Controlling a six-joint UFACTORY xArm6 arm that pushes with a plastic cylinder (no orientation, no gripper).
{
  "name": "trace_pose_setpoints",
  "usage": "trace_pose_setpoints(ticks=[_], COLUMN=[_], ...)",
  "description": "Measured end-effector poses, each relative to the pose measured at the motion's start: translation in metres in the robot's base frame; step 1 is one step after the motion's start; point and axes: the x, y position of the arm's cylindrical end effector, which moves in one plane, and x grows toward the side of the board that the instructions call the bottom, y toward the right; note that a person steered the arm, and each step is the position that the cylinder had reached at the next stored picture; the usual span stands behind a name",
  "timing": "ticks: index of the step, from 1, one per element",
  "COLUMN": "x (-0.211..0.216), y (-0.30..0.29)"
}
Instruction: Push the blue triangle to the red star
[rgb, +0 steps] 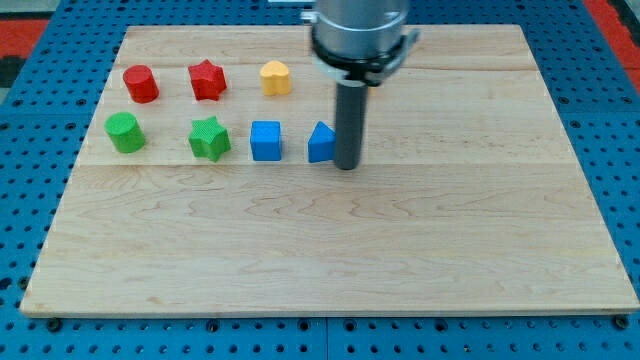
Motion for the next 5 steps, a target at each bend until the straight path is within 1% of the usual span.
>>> trace_pose_setpoints(ticks=[2, 4, 5], x=[-0.064, -0.1, -0.101], y=[-0.032, -0.005, -0.046])
